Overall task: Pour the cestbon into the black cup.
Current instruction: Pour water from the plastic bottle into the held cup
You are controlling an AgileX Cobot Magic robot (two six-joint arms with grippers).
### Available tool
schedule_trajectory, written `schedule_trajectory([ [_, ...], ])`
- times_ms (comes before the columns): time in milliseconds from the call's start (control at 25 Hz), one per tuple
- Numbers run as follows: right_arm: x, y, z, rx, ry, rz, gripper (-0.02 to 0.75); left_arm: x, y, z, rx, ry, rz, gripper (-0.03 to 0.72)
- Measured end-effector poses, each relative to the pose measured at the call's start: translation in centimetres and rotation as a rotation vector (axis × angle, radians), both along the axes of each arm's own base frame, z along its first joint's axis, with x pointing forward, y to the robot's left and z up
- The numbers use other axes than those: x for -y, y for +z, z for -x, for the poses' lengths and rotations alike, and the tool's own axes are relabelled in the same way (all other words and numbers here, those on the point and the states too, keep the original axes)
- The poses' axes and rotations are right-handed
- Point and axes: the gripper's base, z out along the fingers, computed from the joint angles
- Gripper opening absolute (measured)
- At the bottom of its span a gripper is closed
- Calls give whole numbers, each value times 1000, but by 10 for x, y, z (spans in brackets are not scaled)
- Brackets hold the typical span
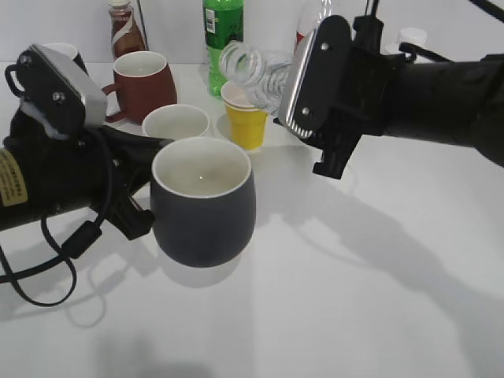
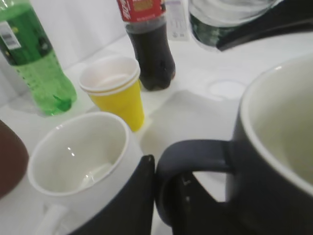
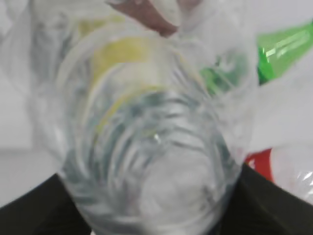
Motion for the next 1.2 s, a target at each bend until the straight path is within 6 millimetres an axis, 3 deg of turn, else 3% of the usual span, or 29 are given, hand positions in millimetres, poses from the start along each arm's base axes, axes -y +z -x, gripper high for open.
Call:
schedule_trajectory([
  [560, -4, 9, -4, 321, 170, 336, 459, 2, -1, 2, -16, 1, -6, 52],
  [1200, -4, 27, -10, 564, 121, 334, 459, 2, -1, 2, -17, 1, -7, 52],
])
